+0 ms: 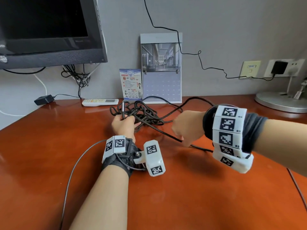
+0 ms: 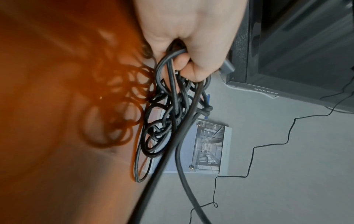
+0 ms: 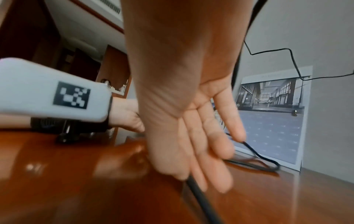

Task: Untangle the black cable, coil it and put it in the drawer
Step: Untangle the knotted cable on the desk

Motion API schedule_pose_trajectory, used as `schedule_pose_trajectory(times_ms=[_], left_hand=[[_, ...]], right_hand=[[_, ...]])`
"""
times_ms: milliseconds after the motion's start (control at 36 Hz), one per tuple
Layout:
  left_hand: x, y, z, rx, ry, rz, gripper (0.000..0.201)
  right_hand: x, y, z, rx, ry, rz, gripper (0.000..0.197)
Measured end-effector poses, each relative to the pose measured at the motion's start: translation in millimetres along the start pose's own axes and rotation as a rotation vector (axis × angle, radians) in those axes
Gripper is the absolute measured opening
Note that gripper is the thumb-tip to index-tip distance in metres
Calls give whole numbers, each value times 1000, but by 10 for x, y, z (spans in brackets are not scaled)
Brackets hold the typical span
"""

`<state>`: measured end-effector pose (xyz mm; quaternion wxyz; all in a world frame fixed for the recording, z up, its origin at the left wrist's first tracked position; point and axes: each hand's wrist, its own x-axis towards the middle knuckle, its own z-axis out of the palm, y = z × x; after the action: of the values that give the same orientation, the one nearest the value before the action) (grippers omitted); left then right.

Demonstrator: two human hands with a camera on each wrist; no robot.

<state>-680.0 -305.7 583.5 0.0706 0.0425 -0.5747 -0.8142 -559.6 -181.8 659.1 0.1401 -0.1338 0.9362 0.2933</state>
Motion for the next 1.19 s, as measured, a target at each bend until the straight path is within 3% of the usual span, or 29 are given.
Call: schedule_pose_trajectory(times_ms=[139,222,361,444,556,667,722,861,1000,1139,1194], left_hand=[[74,-12,-59,6,49,21,28],[64,-9,-53,26,61,20,27],[26,-5,-16,18,68,34,21],[1,2,15,3,64,35,25],[-41,7,58,5,49,63,22],[0,-18,66,88,51,80,25],[7,-15,56,113,53,70,21],[-20,7,55,69,38,29,21],[-42,14,47,6,53,43,21],[-67,28,59,36,34,53,20],[-76,33,58,37,33,48,20]], right_hand=[[-93,89,178,-135,-192,59,17],[-139,151,256,-142,-199,149,25],[-93,204,194,50,-99,261,37],[28,177,46,235,68,321,52],[215,16,-181,406,369,345,42],[367,-161,-302,413,429,306,35],[398,-211,-340,345,419,277,21],[338,-234,-362,211,324,260,12],[216,-169,-258,109,229,317,23],[104,-72,-116,50,83,370,14],[78,-46,-70,51,14,395,22]])
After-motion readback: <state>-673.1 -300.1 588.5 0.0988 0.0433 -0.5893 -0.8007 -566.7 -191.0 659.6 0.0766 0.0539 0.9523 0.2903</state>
